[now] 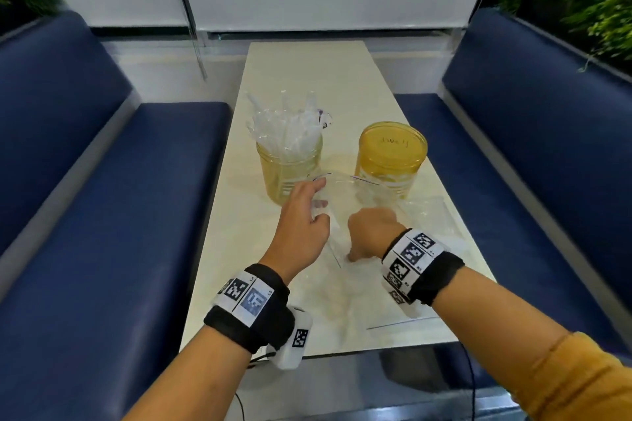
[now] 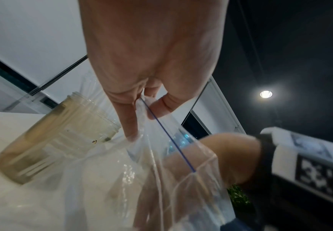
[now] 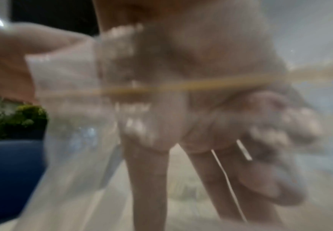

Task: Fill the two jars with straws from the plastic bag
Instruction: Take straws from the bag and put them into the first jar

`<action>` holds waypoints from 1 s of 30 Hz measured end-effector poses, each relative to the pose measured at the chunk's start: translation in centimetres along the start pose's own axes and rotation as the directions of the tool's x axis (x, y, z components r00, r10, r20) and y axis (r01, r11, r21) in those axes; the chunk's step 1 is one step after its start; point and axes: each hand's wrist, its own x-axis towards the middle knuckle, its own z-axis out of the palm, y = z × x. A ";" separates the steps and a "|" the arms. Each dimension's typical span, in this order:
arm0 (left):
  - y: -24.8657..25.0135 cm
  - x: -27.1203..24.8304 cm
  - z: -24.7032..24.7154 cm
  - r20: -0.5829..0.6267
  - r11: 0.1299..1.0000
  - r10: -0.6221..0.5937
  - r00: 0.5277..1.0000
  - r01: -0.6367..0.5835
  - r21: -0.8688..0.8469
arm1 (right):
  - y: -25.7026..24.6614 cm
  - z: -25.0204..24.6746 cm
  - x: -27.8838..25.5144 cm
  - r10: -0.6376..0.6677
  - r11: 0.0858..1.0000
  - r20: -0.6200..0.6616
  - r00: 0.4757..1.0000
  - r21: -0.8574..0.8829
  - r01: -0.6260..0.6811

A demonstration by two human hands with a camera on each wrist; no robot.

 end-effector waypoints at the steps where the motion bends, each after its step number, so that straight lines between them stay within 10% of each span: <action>1: 0.0 -0.1 0.0 -0.001 1.000 0.004 1.000 -0.004 -0.003 | 0.1 0.6 0.2 -0.001 1.000 0.015 1.000 -0.003 0.001; 13: -0.6 -0.6 -0.2 0.006 0.995 0.050 0.999 -0.050 0.087 | 0.8 -0.7 -0.5 -0.056 0.996 0.023 0.998 -0.067 0.058; 22: -1.2 -0.3 0.9 0.008 0.891 0.160 0.987 -0.147 0.429 | 1.0 -9.3 -6.2 -0.232 0.970 -0.319 0.919 -0.010 0.241; 30: -0.6 0.4 -0.4 -0.235 0.979 0.066 0.970 -0.018 0.202 | 0.9 -10.8 -5.4 -0.177 0.597 -0.593 0.786 0.570 0.565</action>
